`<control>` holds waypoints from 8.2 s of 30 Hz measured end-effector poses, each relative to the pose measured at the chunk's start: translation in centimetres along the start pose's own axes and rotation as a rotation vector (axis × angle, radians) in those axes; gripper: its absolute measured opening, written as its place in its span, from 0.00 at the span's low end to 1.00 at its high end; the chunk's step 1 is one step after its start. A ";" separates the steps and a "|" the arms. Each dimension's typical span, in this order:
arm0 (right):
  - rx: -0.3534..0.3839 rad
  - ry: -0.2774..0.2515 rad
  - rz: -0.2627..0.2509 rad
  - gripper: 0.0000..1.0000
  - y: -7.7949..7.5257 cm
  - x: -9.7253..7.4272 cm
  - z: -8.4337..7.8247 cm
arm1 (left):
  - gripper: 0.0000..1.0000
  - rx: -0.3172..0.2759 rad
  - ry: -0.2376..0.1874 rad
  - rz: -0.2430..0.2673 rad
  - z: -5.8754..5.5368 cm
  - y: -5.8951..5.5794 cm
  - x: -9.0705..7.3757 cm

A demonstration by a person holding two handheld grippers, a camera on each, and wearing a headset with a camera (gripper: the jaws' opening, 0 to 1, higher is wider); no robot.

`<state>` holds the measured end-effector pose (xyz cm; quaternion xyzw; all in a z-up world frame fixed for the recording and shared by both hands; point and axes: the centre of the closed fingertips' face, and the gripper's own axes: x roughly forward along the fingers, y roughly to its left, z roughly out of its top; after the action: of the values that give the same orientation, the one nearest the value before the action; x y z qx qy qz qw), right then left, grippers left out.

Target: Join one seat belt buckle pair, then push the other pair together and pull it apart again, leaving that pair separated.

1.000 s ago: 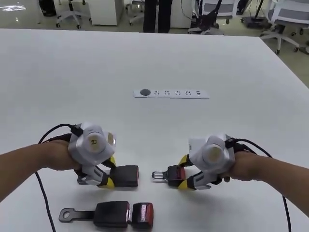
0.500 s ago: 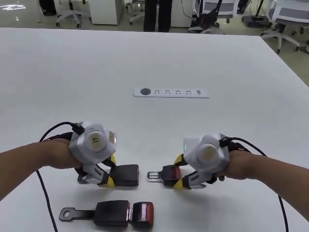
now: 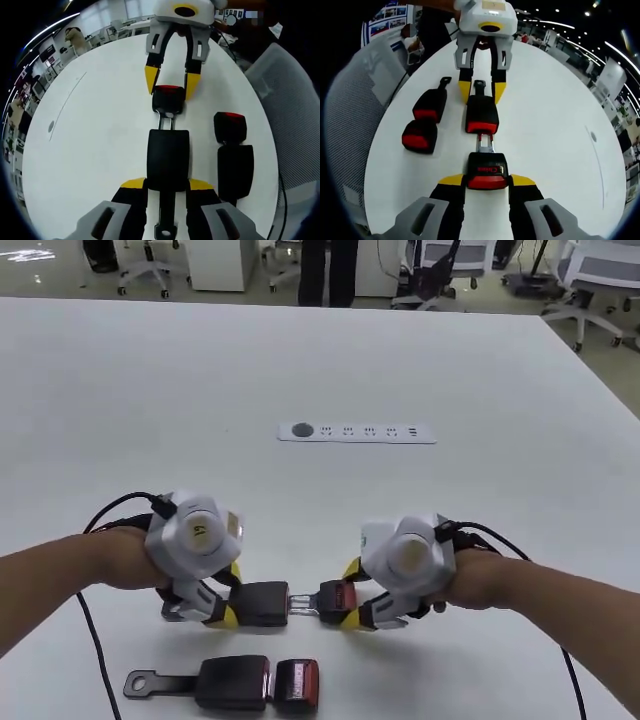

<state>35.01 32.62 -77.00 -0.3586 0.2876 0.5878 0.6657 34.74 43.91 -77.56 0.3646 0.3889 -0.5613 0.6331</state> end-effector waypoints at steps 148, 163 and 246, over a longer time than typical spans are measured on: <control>0.005 0.152 0.044 0.30 0.5 -0.8 -2.5 | 0.32 0.017 0.092 -0.019 -0.7 -0.3 0.2; -0.017 0.163 0.046 0.31 0.6 -1.7 -3.8 | 0.32 0.029 0.095 -0.008 -0.7 -0.1 0.3; 0.474 -0.286 -0.348 0.88 6.7 -8.5 -3.6 | 0.79 -0.475 -0.469 0.336 -4.9 -7.8 -6.7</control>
<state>27.30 25.13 -73.24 -0.1511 0.2547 0.4263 0.8547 26.15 50.37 -73.81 0.1279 0.2874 -0.4121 0.8551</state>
